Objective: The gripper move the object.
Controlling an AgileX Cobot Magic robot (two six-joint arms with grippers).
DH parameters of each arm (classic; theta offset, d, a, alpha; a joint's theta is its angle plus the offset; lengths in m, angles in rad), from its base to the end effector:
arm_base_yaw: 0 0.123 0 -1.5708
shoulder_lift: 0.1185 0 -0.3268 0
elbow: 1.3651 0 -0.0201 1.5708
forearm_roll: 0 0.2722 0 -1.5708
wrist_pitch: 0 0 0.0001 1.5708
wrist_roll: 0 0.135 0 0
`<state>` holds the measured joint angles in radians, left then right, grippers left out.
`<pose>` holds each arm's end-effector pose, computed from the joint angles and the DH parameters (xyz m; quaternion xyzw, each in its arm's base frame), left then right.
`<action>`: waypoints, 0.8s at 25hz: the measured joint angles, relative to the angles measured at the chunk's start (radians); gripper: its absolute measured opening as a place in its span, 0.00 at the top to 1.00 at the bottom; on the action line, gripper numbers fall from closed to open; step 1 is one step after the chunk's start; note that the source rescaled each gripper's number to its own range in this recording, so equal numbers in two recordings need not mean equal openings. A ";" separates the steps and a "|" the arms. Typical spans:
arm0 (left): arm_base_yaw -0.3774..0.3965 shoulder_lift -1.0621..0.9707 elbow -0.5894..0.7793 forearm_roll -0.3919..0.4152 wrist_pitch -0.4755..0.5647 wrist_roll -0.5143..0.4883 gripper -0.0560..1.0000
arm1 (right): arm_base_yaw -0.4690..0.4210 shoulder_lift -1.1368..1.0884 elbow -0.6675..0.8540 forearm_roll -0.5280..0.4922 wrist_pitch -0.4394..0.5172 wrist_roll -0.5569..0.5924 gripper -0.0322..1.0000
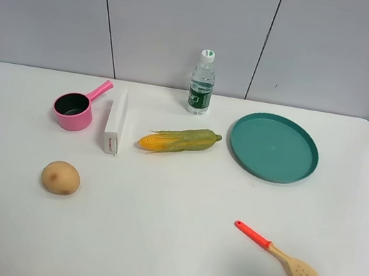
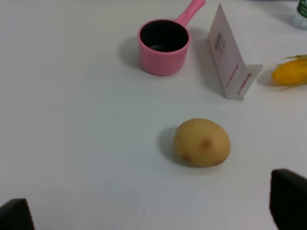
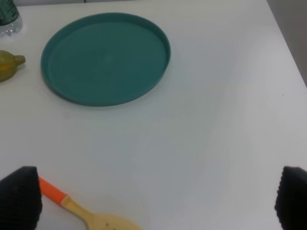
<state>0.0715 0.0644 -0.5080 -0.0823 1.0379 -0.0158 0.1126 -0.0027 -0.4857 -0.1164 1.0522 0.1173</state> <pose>0.0216 -0.0080 0.2723 -0.0376 0.8603 -0.0270 0.5076 0.0137 -0.0122 0.2644 0.0037 0.8526 0.0018 0.5226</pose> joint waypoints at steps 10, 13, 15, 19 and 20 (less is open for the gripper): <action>0.000 0.000 0.000 0.000 0.006 0.051 0.00 | 0.000 0.000 0.000 0.000 0.000 0.000 0.00; 0.000 0.000 0.000 0.004 0.006 0.056 0.00 | 0.000 0.000 0.000 0.000 0.000 0.000 0.00; 0.000 0.000 0.000 0.004 0.006 0.067 0.00 | 0.000 0.000 0.000 0.000 0.000 0.000 0.00; 0.000 0.000 0.000 0.005 0.007 0.074 0.00 | 0.000 0.000 0.000 0.000 0.000 0.000 0.00; 0.000 0.000 0.000 0.005 0.007 0.074 0.00 | 0.000 0.000 0.000 0.000 0.000 0.000 0.00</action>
<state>0.0715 0.0644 -0.5080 -0.0775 1.0450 0.0584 0.1126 -0.0027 -0.4857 -0.1164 1.0522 0.1173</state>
